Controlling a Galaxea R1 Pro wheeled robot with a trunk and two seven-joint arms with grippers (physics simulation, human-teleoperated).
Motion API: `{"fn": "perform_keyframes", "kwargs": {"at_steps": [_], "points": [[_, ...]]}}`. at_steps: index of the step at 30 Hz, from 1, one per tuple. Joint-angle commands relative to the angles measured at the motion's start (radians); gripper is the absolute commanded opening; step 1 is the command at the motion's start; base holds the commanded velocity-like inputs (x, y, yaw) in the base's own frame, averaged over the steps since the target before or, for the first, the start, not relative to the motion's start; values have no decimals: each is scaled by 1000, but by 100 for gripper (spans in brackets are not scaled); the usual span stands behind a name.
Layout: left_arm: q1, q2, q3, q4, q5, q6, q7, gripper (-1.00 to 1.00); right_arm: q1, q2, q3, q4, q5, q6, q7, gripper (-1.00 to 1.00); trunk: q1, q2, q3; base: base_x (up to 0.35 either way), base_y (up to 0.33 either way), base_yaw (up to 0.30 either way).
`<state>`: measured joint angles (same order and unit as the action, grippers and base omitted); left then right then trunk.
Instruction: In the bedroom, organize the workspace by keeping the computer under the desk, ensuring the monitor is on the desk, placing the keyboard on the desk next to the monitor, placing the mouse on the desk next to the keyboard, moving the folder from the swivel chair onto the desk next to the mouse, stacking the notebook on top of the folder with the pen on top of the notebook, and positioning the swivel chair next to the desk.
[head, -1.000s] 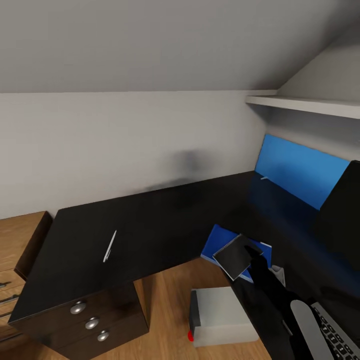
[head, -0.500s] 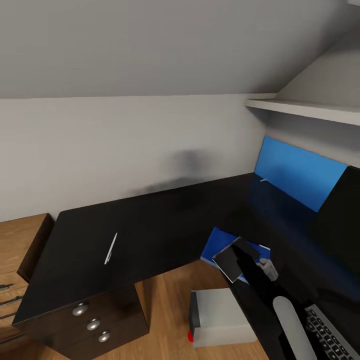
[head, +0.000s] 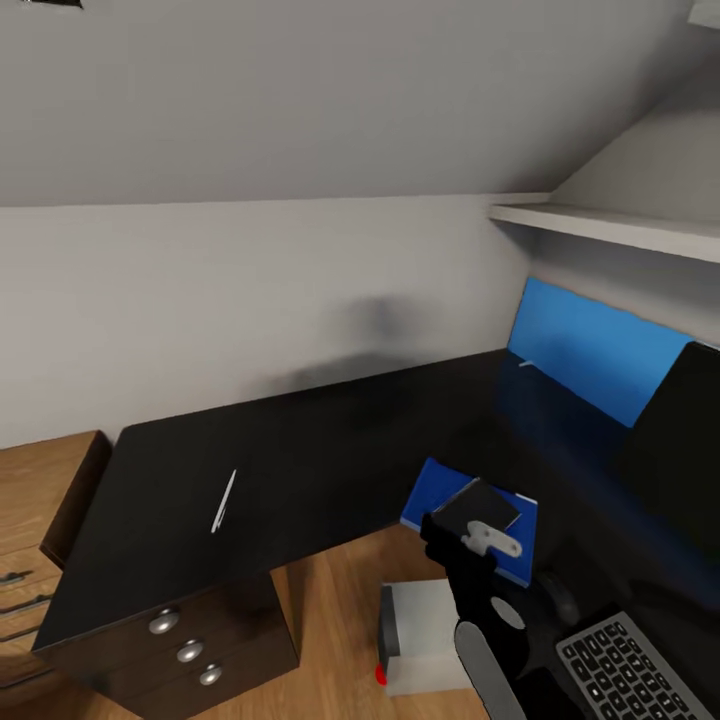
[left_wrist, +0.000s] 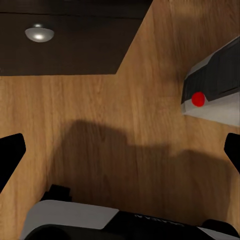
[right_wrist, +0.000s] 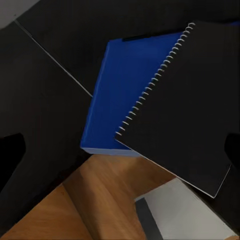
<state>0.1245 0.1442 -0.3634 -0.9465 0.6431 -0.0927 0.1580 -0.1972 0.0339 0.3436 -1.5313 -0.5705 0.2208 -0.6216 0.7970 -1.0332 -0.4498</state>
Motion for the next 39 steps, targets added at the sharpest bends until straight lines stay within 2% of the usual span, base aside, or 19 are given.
{"fn": "perform_keyframes", "kwargs": {"at_steps": [1, 4, 5, 6, 7, 9, 13, 17, 20, 26, 34, 39], "points": [[0, 2, -6, -2, 10, -5, 8, 100, -1, 1, 19, -1, 16, -17, -17, 100, -4, 7, 2, 0, 0, 0], [0, 2, -5, -1, 10, -5, 8, 100, -1, 5, 72, 0, 67, -59, -51, 100, -15, 28, 12, 0, 0, 0], [0, 2, -5, -2, 9, -5, 8, 100, -2, 20, 113, -1, 92, 27, -128, 100, -19, 35, 15, 0, 0, 0], [0, 2, -5, -3, 8, -5, 8, 100, -3, 38, 121, -2, 96, 94, -164, 100, -23, 42, 18, 0, 0, 0], [0, 2, -5, -4, 8, -5, 8, 100, -4, 49, 124, -2, 98, 127, -179, 100, -27, 49, 21, 0, 0, 0], [0, 3, -4, -5, 9, -5, 9, 100, -13, 92, 132, 0, 103, 244, -219, 100, -34, 63, 27, 0, 0, 0], [0, 3, -3, -6, 9, -5, 9, 100, -31, 117, 137, -1, 105, 275, -234, 100, -50, 91, 40, 0, 0, 0], [0, 2, -3, -6, 8, -5, 9, 100, -49, 136, 139, -2, 106, 242, -238, 100, -65, 119, 52, 0, 0, 0], [0, 2, -3, -6, 8, -5, 9, 100, -86, 140, 139, 9, 105, 246, -241, 100, -77, 140, 62, 0, 0, 0], [0, 4, 1, -6, 7, -5, 9, 100, -159, 135, 133, 61, 100, 311, -235, 100, -100, 182, 81, 0, 0, 0], [0, 3, 3, -7, 8, -4, 11, 100, -166, 132, 142, 72, 102, 253, -248, 100, -130, 238, 106, 0, 0, 12], [0, 6, 12, -7, 9, -6, 10, 100, -165, 132, 165, 111, 105, 244, -251, 100, -130, 238, 106, 0, 0, 191]]}}
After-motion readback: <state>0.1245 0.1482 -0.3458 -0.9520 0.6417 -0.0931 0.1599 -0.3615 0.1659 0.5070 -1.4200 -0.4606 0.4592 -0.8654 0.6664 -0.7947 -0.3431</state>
